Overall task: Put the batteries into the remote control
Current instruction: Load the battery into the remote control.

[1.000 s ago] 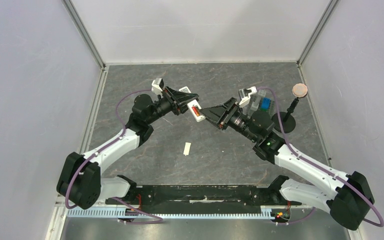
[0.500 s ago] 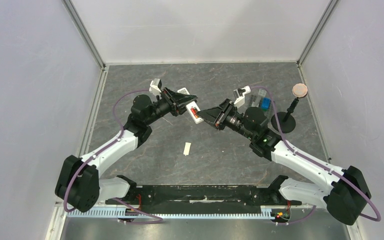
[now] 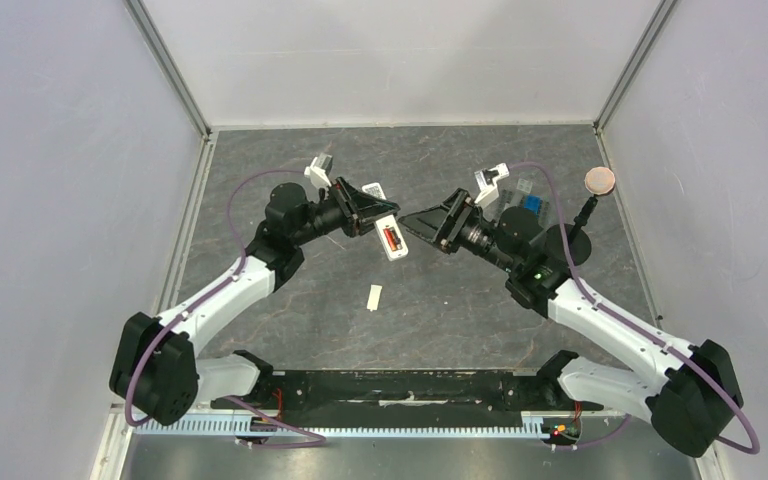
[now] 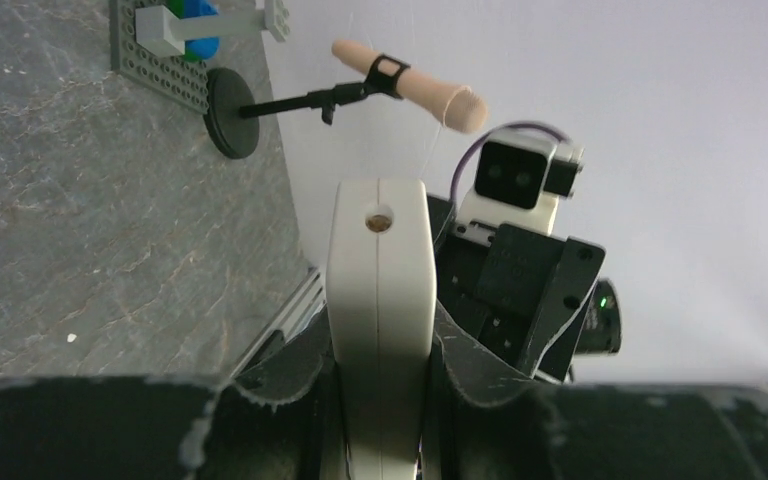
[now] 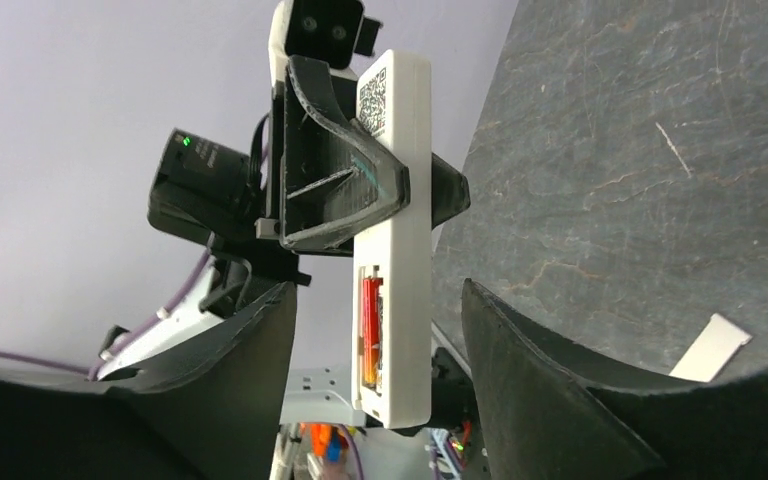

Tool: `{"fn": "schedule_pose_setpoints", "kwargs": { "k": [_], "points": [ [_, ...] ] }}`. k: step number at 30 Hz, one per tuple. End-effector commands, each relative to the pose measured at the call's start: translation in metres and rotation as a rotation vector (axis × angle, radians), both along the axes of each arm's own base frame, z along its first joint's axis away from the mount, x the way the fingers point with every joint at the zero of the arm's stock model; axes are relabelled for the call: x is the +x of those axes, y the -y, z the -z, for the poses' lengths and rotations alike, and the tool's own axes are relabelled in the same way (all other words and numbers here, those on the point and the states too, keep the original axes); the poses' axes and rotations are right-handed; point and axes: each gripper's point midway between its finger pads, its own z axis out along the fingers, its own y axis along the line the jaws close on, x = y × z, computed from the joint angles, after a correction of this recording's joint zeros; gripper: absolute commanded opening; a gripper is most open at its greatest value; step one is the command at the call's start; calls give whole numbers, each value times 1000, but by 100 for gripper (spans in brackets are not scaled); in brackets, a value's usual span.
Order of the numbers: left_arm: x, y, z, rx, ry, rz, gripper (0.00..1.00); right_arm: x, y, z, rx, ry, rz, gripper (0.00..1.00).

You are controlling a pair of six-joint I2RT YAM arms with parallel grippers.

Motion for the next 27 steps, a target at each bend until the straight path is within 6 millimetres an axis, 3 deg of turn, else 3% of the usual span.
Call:
{"fn": "schedule_pose_setpoints", "kwargs": {
  "k": [1, 8, 17, 23, 27],
  "points": [
    [-13, 10, -26, 44, 185, 135, 2, -11, -8, -32, -57, 201, -144, 62],
    [-21, 16, -27, 78, 250, 230, 2, -14, -19, -17, -238, 299, -273, 61],
    [-23, 17, -31, 69, 264, 239, 2, -16, -22, 0, -175, 248, -276, 43],
    [-24, 16, -35, 45, 261, 235, 2, -17, -23, 9, -190, 239, -295, 46],
    [-24, 17, -39, 21, 260, 234, 2, -19, -24, 16, -190, 219, -304, 32]
  ]
}}
